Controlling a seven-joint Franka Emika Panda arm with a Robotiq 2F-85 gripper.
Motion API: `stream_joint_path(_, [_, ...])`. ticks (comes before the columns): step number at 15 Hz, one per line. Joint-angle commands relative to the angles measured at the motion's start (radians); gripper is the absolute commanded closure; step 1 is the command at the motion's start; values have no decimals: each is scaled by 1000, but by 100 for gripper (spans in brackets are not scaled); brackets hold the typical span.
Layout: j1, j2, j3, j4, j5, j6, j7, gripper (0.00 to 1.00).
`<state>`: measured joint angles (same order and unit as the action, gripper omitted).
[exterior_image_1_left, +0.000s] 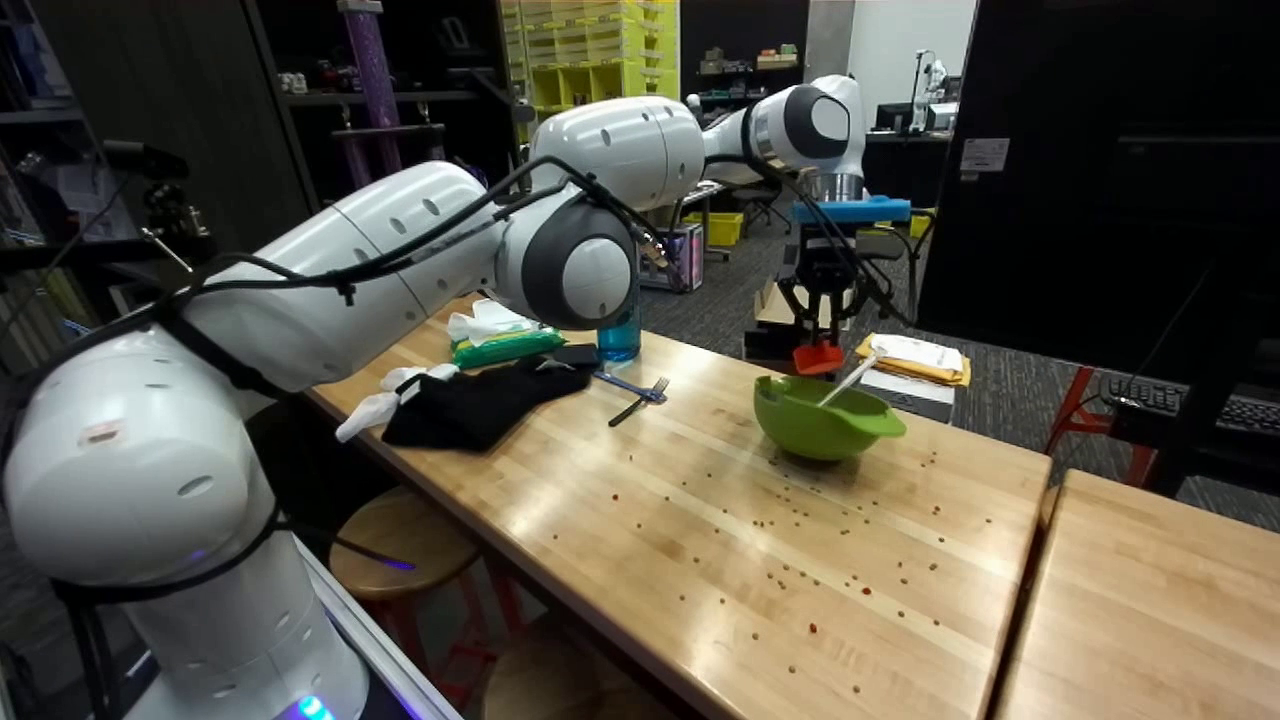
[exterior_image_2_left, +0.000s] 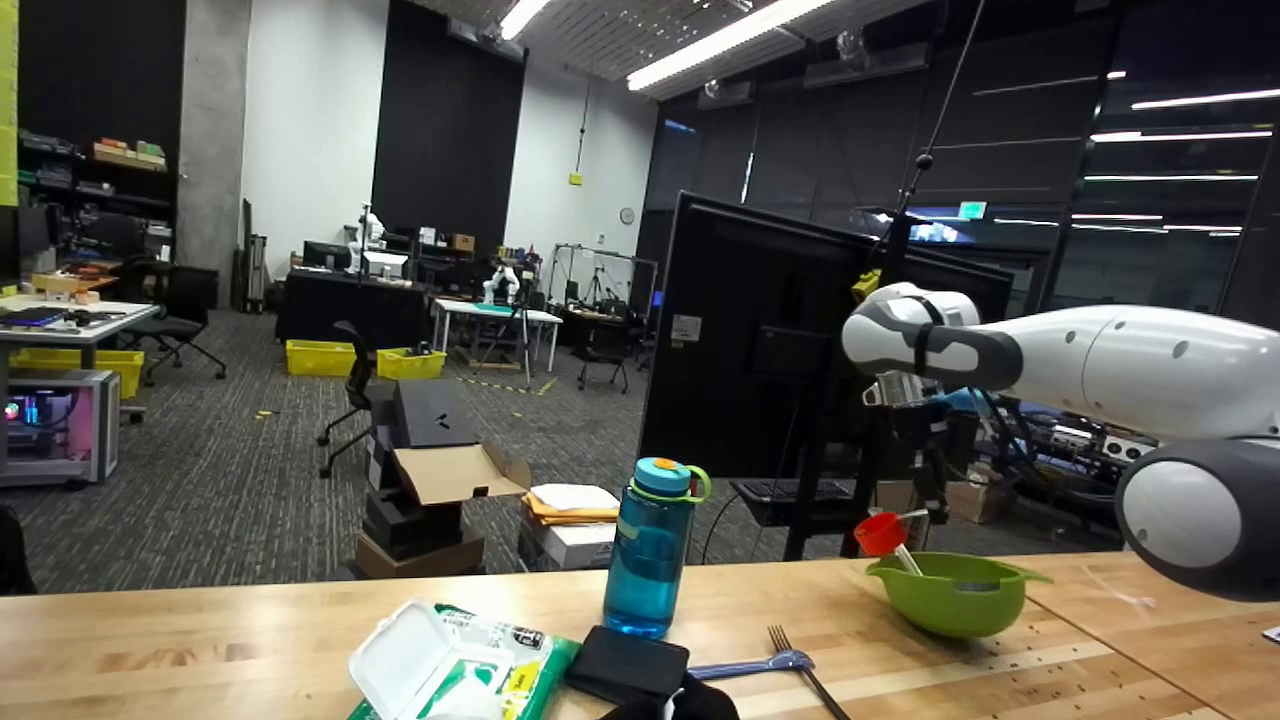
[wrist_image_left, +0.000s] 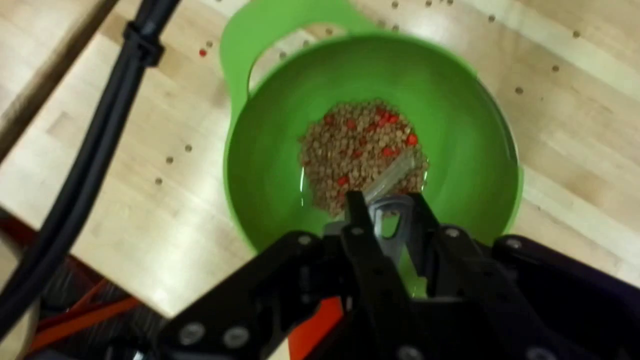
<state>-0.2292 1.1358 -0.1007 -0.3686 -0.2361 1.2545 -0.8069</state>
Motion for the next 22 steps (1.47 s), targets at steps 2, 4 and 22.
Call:
stream_joint_path(2, [-3, -14, 42, -4, 81, 174, 4, 94])
stream_joint_path(4, [0, -12, 56, -10, 104, 226, -10, 94])
stream_joint_path(22, [41, 64, 183, -12, 253, 227, -193, 94])
